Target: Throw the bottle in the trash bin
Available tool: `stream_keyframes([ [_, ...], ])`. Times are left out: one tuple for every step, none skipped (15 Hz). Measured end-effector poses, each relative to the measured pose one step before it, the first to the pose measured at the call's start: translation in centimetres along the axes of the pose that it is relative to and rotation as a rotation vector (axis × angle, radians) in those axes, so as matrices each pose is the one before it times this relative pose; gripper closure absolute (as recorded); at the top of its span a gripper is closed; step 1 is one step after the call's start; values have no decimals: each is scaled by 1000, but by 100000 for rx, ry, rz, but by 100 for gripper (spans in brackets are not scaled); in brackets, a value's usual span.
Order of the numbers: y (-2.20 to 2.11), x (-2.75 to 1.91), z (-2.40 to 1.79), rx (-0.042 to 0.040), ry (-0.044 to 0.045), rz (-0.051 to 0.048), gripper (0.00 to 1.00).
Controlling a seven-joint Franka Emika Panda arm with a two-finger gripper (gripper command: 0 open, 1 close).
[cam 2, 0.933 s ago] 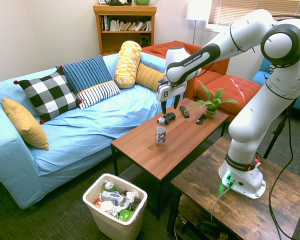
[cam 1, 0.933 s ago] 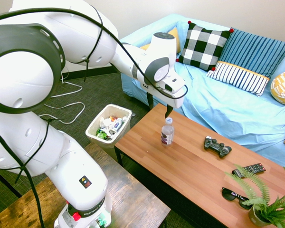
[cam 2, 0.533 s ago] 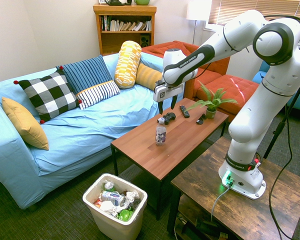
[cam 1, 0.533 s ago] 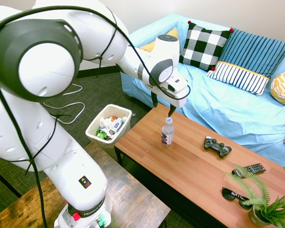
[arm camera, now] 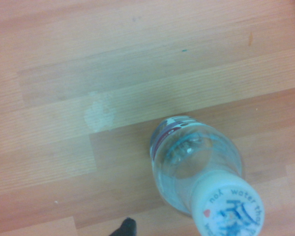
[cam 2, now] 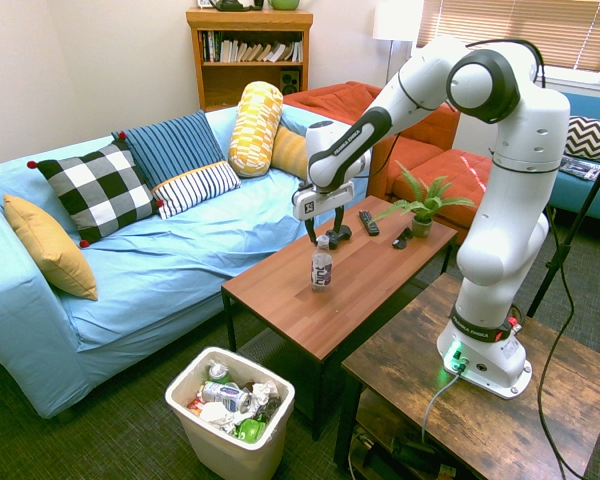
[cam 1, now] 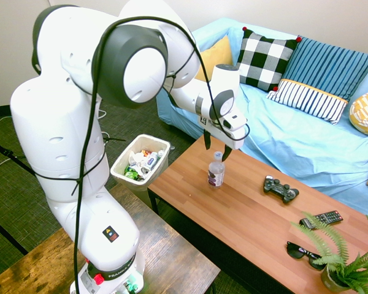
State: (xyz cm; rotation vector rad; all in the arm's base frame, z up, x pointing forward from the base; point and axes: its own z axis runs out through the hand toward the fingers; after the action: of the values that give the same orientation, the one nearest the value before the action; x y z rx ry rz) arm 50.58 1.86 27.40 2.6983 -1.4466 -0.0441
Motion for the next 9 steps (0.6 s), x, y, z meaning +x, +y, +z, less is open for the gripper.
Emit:
stream_keyframes([
  [-314,115,923,-767,-525,462,0],
  [-291,147,708,-800,-425,467,0],
  [-160,127,555,-752,-298,549,0],
  [-59,118,311,-276,-2,325,100],
  [-30,158,178,-77,87,292,100],
  [-39,211,56,-16,112,316,100],
  [-50,213,-16,95,116,360,100],
  [5,186,-19,66,89,321,100],
  [12,179,-72,146,133,306,100],
])
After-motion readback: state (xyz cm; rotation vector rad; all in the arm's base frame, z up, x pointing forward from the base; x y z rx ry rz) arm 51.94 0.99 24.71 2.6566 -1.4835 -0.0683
